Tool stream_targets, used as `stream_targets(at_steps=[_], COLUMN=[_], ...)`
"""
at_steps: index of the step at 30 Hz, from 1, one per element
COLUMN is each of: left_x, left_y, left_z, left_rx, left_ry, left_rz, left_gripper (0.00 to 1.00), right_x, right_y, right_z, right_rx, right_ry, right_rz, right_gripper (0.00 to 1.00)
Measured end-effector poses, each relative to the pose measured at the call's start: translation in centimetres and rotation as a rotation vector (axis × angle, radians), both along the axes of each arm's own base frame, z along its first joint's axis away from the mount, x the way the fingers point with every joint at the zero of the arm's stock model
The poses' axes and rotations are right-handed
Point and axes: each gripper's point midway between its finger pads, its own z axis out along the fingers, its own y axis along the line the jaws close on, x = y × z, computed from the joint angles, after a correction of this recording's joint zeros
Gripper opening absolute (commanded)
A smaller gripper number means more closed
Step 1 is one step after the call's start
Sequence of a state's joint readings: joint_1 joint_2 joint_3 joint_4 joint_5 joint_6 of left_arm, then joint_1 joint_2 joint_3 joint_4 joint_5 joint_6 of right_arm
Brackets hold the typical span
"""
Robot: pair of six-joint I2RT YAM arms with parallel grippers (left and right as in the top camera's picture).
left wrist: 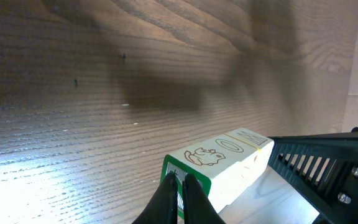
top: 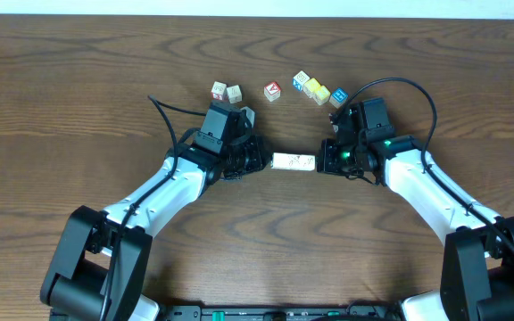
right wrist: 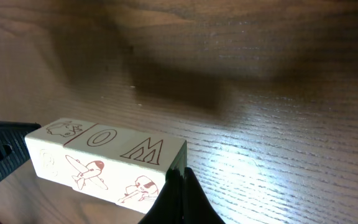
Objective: Lift 3 blocks
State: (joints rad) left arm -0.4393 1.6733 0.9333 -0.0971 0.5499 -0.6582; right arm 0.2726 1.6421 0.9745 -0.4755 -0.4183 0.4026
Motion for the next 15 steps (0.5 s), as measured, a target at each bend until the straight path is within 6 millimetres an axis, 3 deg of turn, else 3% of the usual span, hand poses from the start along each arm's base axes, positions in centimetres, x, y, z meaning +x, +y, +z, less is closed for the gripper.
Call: stream_targets(at_steps=[15], left_x=[0.01], left_y=[0.01], left_z=[0.0], left_rx=[-0.006], left_ry=[0.013], left_rz=[0.015], left_gripper=[0.07], right_x=[0.12], right_y=[0.02], right_z=[0.2], right_rx=[0.0], right_ry=[-0.002], right_rz=[0.0], right_gripper=[0.01])
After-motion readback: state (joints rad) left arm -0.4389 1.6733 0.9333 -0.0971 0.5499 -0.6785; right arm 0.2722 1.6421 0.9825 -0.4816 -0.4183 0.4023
